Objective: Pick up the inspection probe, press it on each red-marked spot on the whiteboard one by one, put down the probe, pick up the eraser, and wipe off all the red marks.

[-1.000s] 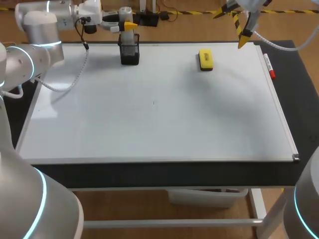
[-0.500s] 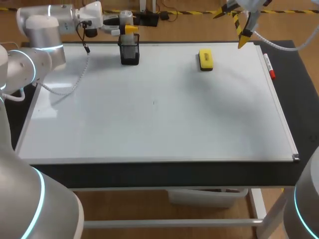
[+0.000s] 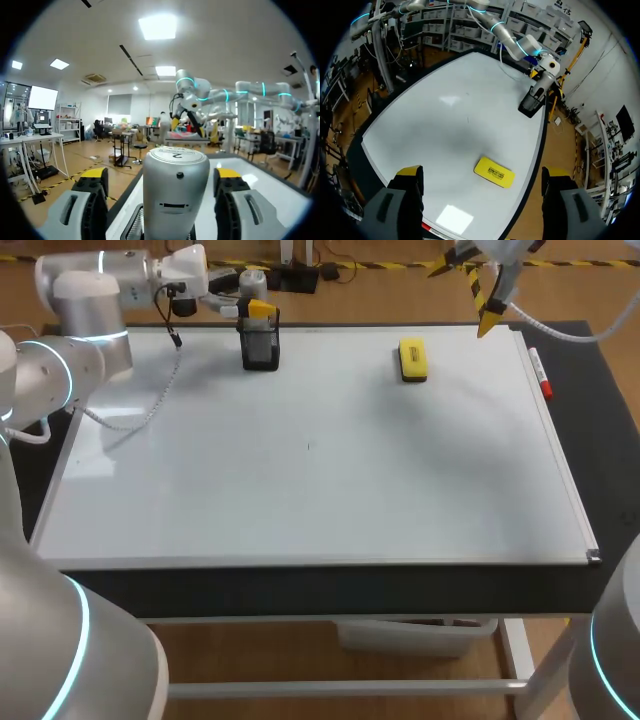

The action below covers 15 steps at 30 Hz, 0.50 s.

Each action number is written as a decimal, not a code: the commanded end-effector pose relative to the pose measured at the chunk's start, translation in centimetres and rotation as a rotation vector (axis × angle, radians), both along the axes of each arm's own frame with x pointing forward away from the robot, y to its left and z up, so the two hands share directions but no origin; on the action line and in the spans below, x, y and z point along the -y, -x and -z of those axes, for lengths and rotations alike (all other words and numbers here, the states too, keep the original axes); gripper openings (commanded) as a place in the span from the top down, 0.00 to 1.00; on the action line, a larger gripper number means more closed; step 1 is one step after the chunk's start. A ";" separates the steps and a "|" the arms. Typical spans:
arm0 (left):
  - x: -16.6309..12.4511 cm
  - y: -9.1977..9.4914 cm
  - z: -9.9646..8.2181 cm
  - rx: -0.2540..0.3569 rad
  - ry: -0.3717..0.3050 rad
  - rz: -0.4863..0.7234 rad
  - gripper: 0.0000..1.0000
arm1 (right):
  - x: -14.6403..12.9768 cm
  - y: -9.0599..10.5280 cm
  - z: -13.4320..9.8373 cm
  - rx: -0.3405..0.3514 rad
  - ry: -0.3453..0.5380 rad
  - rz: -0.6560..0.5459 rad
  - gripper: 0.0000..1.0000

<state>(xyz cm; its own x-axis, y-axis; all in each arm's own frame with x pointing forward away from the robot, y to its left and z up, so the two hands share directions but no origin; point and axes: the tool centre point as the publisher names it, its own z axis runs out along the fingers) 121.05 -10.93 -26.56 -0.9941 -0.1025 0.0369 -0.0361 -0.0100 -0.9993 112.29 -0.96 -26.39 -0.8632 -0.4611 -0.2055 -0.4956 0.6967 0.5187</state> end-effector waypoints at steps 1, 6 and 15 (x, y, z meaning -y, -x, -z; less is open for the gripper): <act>-0.2 -0.6 -0.2 0.007 0.010 0.358 0.00 | 0.1 -0.1 -0.1 -0.002 0.005 -0.002 0.00; -0.7 -0.2 -1.4 0.027 0.001 0.332 0.00 | 0.1 -0.1 -0.1 -0.002 0.005 -0.002 0.00; -2.2 1.0 -3.5 0.058 -0.073 0.216 0.00 | 0.1 -0.1 -0.1 -0.002 0.005 -0.002 0.00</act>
